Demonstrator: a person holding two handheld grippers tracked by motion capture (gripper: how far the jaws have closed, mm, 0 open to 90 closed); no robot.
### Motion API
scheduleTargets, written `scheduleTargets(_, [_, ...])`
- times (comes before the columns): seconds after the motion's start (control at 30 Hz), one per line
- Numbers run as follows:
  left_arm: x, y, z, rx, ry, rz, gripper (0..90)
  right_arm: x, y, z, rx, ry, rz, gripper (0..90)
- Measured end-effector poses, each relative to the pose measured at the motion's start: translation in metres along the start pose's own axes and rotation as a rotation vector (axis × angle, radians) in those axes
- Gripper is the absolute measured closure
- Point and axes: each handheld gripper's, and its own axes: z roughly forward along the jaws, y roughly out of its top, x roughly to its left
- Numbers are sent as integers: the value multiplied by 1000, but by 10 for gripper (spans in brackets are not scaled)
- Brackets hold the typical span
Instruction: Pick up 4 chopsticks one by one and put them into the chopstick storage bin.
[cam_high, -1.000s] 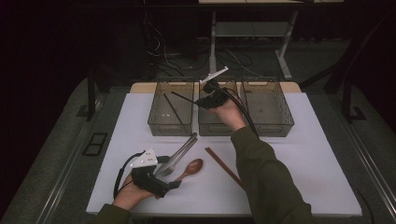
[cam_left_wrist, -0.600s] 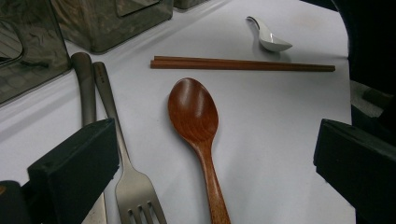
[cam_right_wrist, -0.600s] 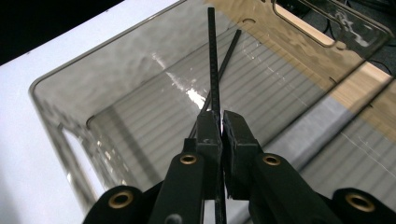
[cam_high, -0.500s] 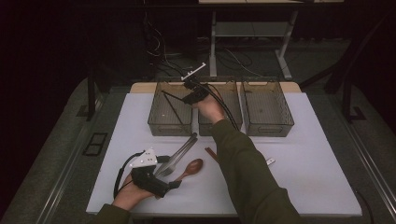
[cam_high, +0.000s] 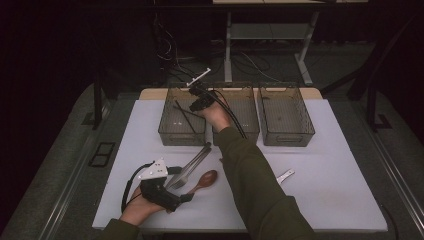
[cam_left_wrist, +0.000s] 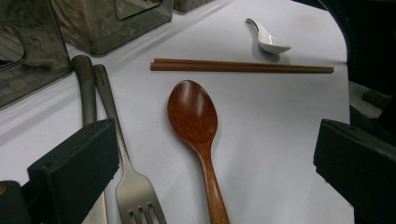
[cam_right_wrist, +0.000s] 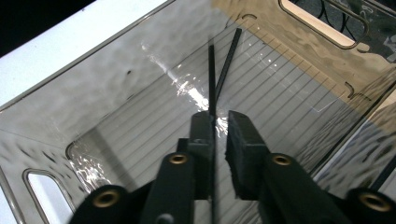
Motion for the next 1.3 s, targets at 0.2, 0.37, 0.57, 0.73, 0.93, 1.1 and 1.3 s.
scheduleTargets(0.2, [0, 0, 0, 1, 1, -1, 0, -3, -1, -6, -23, 26, 13, 603])
scheduleTargets(0.37, [0, -1, 0, 2, 3, -2, 0, -5, -3, -17, -65, 79, 10, 484])
scheduleTargets(0.57, [1, -1, 0, 10, 8, 5, 0, -7, -13, -37, -115, 118, -16, 407])
scheduleTargets(0.73, [1, -1, 1, 16, 11, 9, 0, -7, -24, -54, -146, 136, -42, 364])
scheduleTargets(0.93, [1, -2, 1, 15, 13, 1, 0, -8, -41, -72, -172, 146, -66, 318])
scheduleTargets(1.1, [1, -2, 1, 15, 15, -1, 0, -9, -59, -86, -180, 141, -84, 307])
scheduleTargets(1.3, [1, -2, 2, 20, 17, -3, 0, -12, -81, -103, -192, 137, -99, 297])
